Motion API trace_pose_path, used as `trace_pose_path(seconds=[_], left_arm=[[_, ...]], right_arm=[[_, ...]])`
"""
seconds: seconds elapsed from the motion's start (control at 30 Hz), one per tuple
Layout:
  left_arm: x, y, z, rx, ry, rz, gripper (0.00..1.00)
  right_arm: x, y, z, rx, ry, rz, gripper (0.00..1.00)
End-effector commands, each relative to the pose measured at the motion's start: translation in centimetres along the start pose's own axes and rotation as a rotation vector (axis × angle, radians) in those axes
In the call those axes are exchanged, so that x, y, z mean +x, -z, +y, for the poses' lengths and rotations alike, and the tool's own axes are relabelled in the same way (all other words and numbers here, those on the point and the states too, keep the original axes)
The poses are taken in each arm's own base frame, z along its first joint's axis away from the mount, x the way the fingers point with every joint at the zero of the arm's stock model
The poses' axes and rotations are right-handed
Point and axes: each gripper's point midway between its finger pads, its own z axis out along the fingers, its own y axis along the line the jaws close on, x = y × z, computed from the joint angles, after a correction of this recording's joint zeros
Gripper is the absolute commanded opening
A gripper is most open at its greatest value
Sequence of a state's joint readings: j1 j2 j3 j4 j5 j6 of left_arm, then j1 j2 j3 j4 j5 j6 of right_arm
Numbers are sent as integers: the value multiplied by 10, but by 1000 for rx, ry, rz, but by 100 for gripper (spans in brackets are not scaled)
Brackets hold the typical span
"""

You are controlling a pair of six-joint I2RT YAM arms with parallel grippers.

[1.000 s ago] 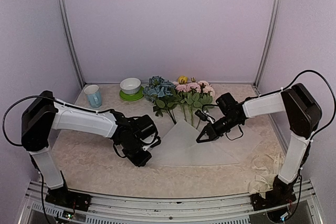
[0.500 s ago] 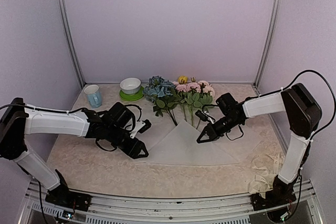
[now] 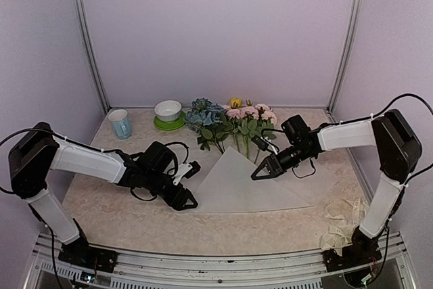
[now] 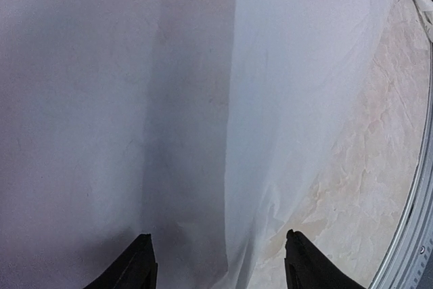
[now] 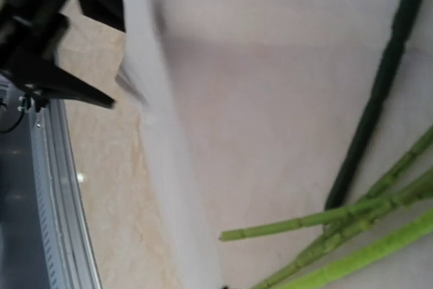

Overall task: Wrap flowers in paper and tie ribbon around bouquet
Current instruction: Press the fold line of the 1/4-folded wrapping paper.

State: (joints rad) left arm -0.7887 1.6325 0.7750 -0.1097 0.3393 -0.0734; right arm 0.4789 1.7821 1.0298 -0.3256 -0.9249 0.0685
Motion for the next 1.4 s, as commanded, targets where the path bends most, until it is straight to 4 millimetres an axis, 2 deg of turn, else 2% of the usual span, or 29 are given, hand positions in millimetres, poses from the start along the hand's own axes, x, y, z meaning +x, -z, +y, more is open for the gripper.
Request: trace_pose_path(seconds=[0.0,0.13,0.23,0.3,0.6,0.63,0.73,0.8,0.97,1.03,1.1,1.17,1.2,1.27,1.37], left_arm=[[4,-14,-5,56,-24,10,63],[12,-19,-7,84,-4,58,56],[17,-20,-9,96,12,89,37],[19,-18,-12,108,21,102,28],[28,-22,-11,111,61,154,5],[29,-22,-10,107,64,157,2],[31,-21,-8,98,81,172,0],[34,-22,-6,92,102,187,0],[39,-24,0,82,158,218,0],[42,-25,2,76,170,234,0],[43,-25,2,76,173,240,0],[42,-26,3,74,173,239,0],[41,-27,3,73,176,238,0],[40,-27,4,72,188,240,0],[39,-27,5,65,193,238,2]], right_arm=[[-3,7,9,-25,19,-19,0],[-5,9,3,20,6,-18,0],[-6,8,-1,30,-2,-16,0],[-6,6,-5,40,-11,-12,0],[-5,4,-26,135,-45,6,0],[-6,6,-29,165,-51,6,4],[-8,15,-44,287,-85,11,21],[-11,29,-53,403,-106,6,27],[-27,84,-59,746,-116,-57,35],[-31,90,-46,813,-70,-61,35],[-32,71,-21,736,7,-50,34],[-25,30,25,427,80,-33,32],[-18,16,40,295,75,-31,30],[2,-3,47,171,25,-10,25],[26,-17,22,207,-55,47,20]])
